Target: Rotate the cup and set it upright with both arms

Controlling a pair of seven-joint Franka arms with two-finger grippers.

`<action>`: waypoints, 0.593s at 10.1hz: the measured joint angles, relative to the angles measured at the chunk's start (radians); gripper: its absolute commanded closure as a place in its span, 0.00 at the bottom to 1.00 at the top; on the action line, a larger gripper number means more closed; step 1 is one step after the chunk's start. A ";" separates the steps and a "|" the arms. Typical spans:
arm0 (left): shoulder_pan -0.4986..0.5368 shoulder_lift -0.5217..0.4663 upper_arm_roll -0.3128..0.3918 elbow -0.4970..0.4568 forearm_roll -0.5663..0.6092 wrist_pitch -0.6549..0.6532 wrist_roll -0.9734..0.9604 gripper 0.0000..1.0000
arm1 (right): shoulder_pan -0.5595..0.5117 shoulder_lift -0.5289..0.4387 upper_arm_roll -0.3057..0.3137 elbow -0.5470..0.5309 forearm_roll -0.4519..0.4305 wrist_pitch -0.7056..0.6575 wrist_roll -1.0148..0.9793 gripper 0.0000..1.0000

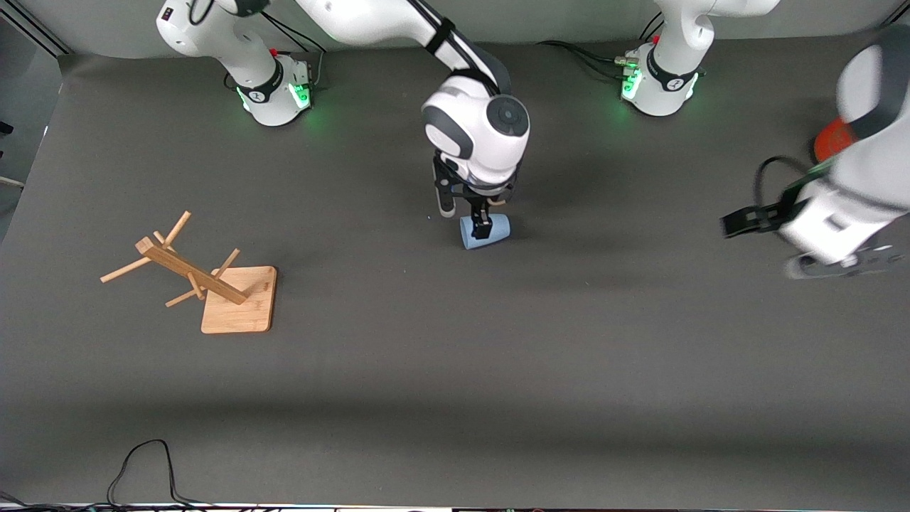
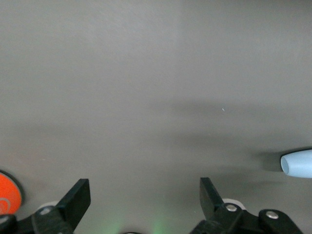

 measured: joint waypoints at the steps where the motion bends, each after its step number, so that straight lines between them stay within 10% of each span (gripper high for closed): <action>1: -0.026 0.020 -0.001 0.001 -0.002 0.000 -0.032 0.00 | -0.022 -0.051 -0.001 0.003 0.000 -0.062 -0.074 0.00; 6: -0.209 0.084 -0.016 0.002 -0.078 0.001 -0.290 0.00 | -0.242 -0.304 -0.006 0.003 0.015 -0.345 -0.616 0.00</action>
